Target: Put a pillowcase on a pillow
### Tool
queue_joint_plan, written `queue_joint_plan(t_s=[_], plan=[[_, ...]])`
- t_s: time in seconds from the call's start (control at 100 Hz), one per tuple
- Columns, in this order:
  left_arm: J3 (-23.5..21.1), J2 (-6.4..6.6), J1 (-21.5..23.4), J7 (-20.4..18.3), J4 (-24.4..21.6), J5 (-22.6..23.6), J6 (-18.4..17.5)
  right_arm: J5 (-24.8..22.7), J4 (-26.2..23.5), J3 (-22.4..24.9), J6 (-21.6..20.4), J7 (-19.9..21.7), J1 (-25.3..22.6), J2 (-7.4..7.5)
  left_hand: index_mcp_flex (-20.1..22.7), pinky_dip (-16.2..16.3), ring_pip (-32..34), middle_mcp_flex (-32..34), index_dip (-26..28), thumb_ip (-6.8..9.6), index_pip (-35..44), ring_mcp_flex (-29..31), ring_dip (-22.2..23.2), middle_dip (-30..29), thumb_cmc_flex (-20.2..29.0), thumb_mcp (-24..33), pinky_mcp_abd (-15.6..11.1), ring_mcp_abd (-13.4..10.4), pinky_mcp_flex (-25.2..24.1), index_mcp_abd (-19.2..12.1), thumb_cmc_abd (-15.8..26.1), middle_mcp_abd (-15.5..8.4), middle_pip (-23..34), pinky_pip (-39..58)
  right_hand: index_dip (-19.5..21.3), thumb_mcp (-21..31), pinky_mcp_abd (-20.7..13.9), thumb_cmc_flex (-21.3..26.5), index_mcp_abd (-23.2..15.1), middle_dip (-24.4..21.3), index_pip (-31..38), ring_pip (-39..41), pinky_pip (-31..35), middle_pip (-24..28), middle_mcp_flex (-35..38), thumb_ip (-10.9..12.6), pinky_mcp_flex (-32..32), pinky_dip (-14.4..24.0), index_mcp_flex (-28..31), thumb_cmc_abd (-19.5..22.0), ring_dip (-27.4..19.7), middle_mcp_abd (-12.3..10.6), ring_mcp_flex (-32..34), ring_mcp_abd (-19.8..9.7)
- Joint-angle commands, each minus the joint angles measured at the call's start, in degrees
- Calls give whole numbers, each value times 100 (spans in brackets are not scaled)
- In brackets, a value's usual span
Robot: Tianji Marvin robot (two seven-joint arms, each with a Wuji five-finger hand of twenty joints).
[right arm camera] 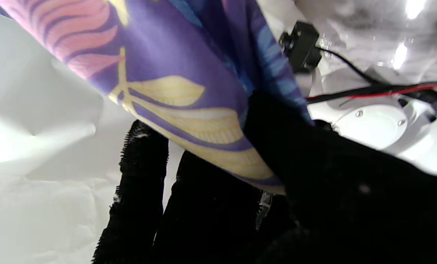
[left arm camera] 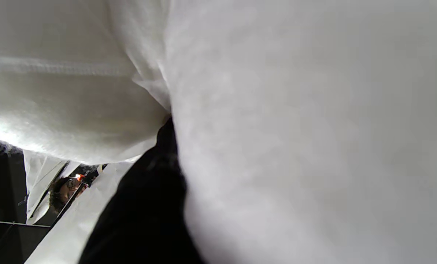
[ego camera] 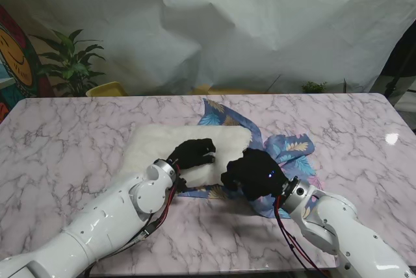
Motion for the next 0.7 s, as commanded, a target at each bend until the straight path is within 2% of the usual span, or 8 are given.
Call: queue_joint_plan(t_s=[0.0,0.23,0.26,0.4,0.51,0.58,0.62,0.69], plan=[[17,-43,37,-109,-44,-10,62,6,74,-62,12,-197,42,-65,-157,-181,205,-103,176,534,386,298,-30,-21,710,233,-575,-229,312,-48,717,331,195,267,49,708,119,113,-547,62,-77,-26,-37,30,360,85,-193,125,96,-29,-189,-654,280,-426],[44,50,149,-364,-294,-36,-4,234,659,-420,390,-623,536,-144,-175,-209,212,-118,167,539,376,298,-58,-79,711,202,-541,-213,326,4,741,359,242,284,-260,565,212,-89,-593,-92,-361,-185,27,-228,355,85,-446,293,-45,112,-387,-613,248,-420],[48,81,172,-413,-350,-4,-52,225,730,-466,485,-612,609,-142,-175,-213,211,-125,167,542,376,292,-61,-85,711,197,-542,-214,312,4,749,365,243,279,-807,517,185,-146,-630,-126,-250,-255,6,-277,353,97,-450,336,-116,149,-380,-594,245,-429],[50,208,264,-538,-546,212,-233,67,1003,-649,962,-499,917,-97,-177,-216,207,-138,157,555,369,265,-68,-99,710,167,-562,-210,276,-5,756,354,249,281,-1143,473,92,-281,-676,-265,-355,-349,-20,-404,334,79,-423,320,-232,148,-409,-588,178,-487],[49,275,288,-595,-610,355,-305,-247,1003,-629,1228,-44,1018,-14,-167,-216,206,-151,141,566,347,245,-69,-98,710,152,-562,-214,240,-33,767,355,250,275,-2142,396,-5,-903,-782,-466,-247,-700,-128,-645,32,-27,-480,221,-849,5,-479,-491,-85,-508],[54,291,286,-607,-611,400,-308,-291,860,-480,1154,512,969,12,-166,-214,207,-148,144,569,344,236,-68,-92,711,147,-564,-216,238,-35,760,352,255,277,-2622,94,55,-1828,-190,-789,-472,-1603,-362,-682,-706,-151,-784,164,-1584,181,-590,-258,-443,-411],[59,291,284,-591,-607,425,-288,-230,647,-307,1057,1007,870,8,-166,-213,212,-145,145,569,343,243,-67,-91,711,144,-573,-221,245,-36,757,348,257,281,-1815,-166,217,-2679,641,-1135,-1294,-2058,-570,-563,-1402,690,-1162,181,-1841,633,-1067,-3,-925,-197],[79,272,266,-566,-567,415,-263,-62,217,-9,841,1849,647,-2,-165,-212,214,-153,146,572,342,238,-67,-89,711,147,-575,-218,237,-35,769,353,255,281,-1882,-779,493,-3521,1522,-1366,-2082,-2686,-822,-664,-2465,742,-1929,156,-2441,974,-1584,527,-1948,295]])
